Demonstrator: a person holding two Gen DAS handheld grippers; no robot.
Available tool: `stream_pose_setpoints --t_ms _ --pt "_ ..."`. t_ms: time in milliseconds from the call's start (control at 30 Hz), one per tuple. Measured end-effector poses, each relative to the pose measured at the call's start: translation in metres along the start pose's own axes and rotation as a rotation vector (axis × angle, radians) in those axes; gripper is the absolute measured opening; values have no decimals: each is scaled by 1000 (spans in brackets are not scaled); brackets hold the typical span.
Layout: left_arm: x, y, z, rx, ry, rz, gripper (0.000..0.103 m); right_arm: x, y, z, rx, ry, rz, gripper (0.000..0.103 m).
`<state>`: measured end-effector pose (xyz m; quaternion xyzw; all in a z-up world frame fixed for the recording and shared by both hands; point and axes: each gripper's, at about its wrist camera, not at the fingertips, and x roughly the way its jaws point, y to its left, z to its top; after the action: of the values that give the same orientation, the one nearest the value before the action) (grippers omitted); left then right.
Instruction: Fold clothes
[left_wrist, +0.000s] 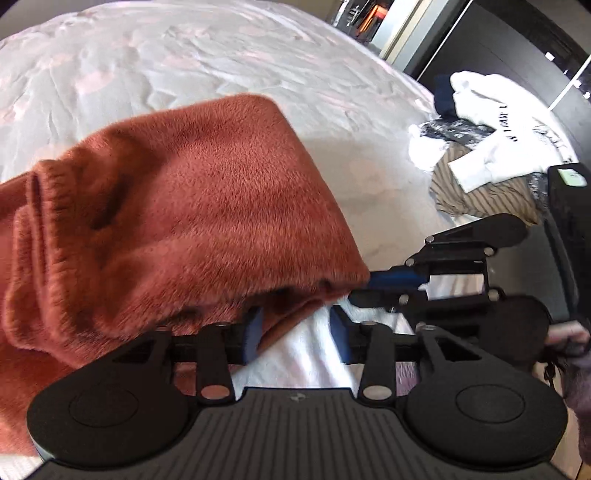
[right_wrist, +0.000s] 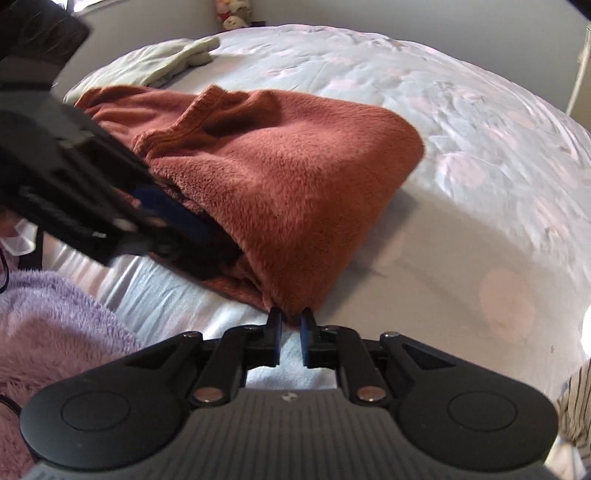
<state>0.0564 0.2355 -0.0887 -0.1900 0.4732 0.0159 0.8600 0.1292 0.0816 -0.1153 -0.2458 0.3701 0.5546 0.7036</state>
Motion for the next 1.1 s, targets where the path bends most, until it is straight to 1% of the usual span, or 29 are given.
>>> stream_pose_setpoints --t_ms 33,67,100,133,167,233,333,400,500,567,633,733,767,800,867,900,933,1033,1100 --pt "-10 4 -2 4 -16 1 46 -4 -2 -2 23 -11 1 14" --pt "-19 9 -3 4 -34 5 47 -9 -4 -3 46 -23 0 16" --pt "-26 14 -3 -7 -56 16 50 -15 -5 -4 74 -40 -15 20" --pt "-34 19 -3 -19 -81 28 51 -20 -6 -5 102 -57 -29 26" --pt "-42 26 -2 -37 -110 46 52 -26 -7 -6 132 -74 -44 28" --pt "-54 41 1 -79 -163 89 54 -36 -10 -4 220 -106 -75 28" --pt "-63 67 10 -155 -219 148 57 -48 -13 0 350 -146 -123 28" --pt "-59 83 16 -203 -237 153 59 -51 -15 5 447 -172 -128 29" --pt "-49 105 23 -259 -240 135 59 -52 -20 14 604 -205 -79 30" --pt "-42 115 24 -282 -241 126 59 -48 -19 20 678 -223 -88 40" --pt "-37 124 23 -302 -239 113 59 -41 -17 24 749 -241 -97 46" --pt "-27 130 22 -321 -226 122 59 -24 -9 25 818 -286 -69 51" --pt "-26 131 21 -329 -221 111 53 -16 -5 24 820 -283 -64 53" --pt "-26 132 20 -336 -224 88 36 -11 -2 25 809 -263 -77 53" --pt "-31 130 18 -337 -241 59 22 -5 2 28 782 -239 -108 53" --pt "-36 127 19 -326 -259 50 16 -8 3 29 774 -249 -113 53" --pt "-42 124 21 -315 -276 38 14 -12 4 28 770 -271 -104 54" --pt "-60 114 29 -302 -306 -7 13 -21 10 26 737 -323 -93 55" --pt "-67 108 35 -307 -302 -29 13 -26 16 27 705 -353 -86 55"
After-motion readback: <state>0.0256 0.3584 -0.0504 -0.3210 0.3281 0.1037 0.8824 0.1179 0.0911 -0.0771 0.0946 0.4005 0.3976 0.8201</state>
